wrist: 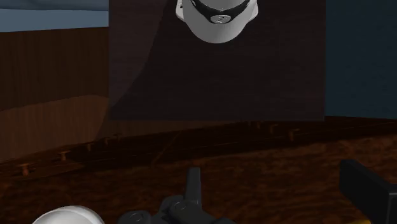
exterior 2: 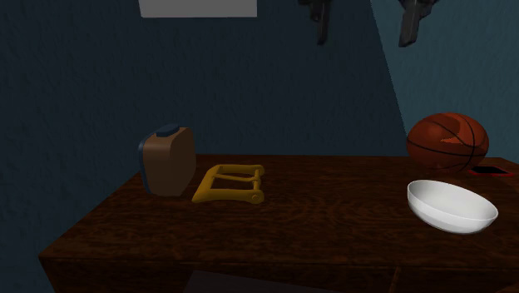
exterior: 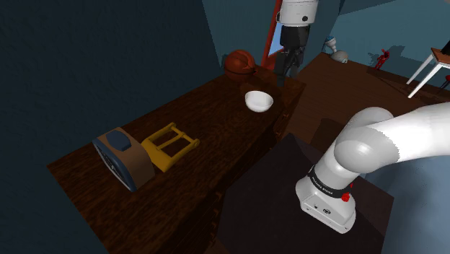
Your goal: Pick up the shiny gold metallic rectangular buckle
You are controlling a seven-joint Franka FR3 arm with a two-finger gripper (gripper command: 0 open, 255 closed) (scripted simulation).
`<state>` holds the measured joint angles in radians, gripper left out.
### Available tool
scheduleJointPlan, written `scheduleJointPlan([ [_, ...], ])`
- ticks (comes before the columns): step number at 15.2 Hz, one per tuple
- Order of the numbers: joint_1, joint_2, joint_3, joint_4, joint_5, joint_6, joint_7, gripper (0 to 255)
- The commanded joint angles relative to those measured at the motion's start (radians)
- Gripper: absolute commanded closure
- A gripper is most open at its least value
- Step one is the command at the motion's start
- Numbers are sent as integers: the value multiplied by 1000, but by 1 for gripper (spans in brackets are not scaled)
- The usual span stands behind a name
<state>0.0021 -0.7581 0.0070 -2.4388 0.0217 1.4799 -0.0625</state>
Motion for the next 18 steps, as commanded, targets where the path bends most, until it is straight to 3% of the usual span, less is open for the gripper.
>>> scheduleJointPlan([
  [1, 0, 0, 0, 0, 0, 0, 0, 0],
  [9, 24, 213, 74, -39, 47, 281, 81, 0],
  [18, 39, 531, 146, 32, 49, 560, 176, 0],
])
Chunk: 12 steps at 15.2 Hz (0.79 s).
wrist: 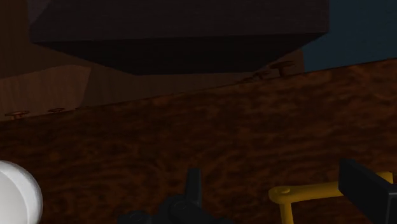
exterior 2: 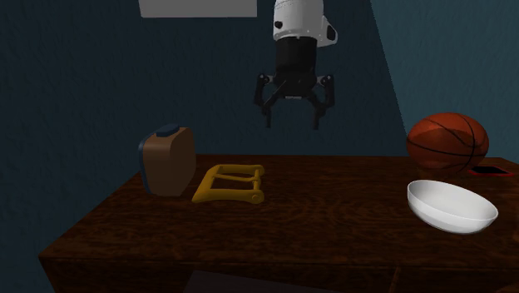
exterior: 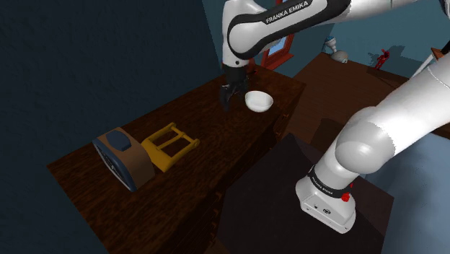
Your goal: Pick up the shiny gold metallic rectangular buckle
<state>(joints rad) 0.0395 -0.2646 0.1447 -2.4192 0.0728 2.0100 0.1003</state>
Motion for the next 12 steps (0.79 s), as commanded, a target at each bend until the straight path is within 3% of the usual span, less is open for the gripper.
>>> scheduleJointPlan([
  [1, 3, 75, 15, 27, -6, 56, 25, 0],
  [12, 39, 503, 44, 281, -106, 260, 170, 0],
])
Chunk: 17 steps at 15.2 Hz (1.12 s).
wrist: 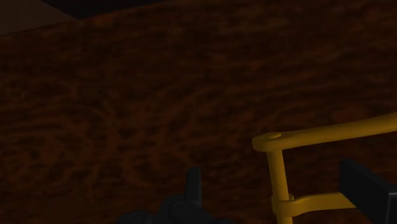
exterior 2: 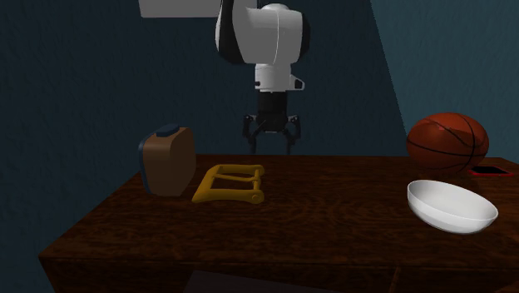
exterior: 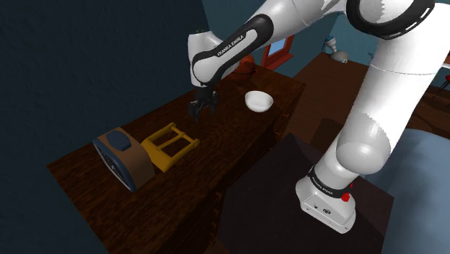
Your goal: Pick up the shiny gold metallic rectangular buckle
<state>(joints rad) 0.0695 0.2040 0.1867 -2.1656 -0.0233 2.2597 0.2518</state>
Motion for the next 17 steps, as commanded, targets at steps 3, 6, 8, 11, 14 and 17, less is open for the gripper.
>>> scheduleJointPlan([
  [3, 29, 151, -5, 125, -41, 36, 55, 0],
  [6, 52, 267, -16, 234, -68, 50, 85, 0],
  [8, 68, 346, -24, 315, -83, 53, 101, 0],
  [11, 92, 465, -37, 450, -100, 45, 121, 0],
  [14, 102, 518, -43, 503, -106, 48, 127, 0],
  [17, 105, 547, -47, 509, -110, 72, 129, 0],
])
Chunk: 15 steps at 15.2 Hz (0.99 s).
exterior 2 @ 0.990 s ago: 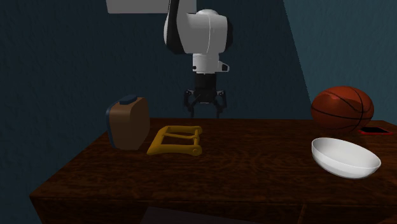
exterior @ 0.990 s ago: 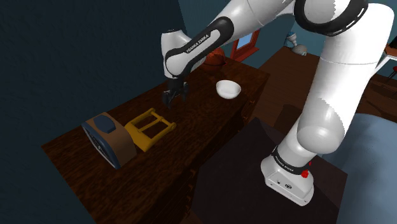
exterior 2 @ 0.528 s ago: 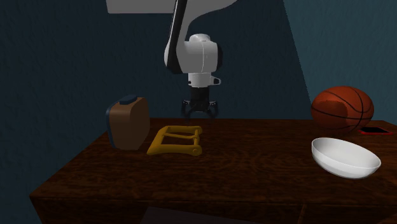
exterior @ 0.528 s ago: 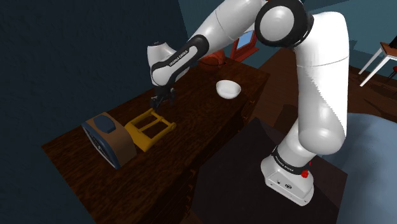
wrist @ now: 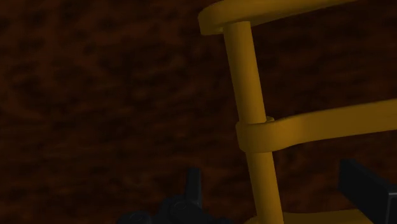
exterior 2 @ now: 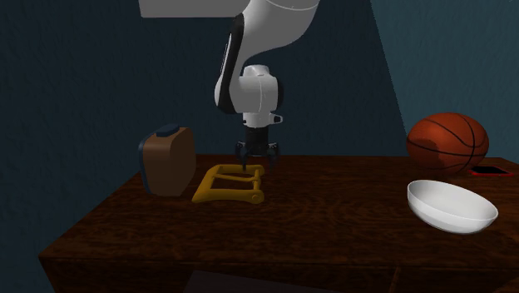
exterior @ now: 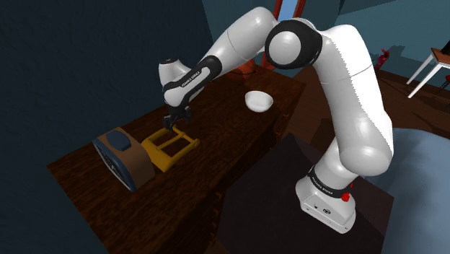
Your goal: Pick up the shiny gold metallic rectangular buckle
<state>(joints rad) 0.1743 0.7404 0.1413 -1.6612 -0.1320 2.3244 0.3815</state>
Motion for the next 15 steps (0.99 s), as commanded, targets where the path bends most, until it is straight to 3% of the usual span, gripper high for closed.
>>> scheduleJointPlan([
  [1, 1, 21, -3, 7, -3, 15, 0, 0],
  [5, 3, 48, -6, 14, -6, 34, 2, 0],
  [6, 3, 48, -6, 15, -6, 34, 1, 255],
  [15, 3, 48, -6, 15, -6, 34, 2, 255],
])
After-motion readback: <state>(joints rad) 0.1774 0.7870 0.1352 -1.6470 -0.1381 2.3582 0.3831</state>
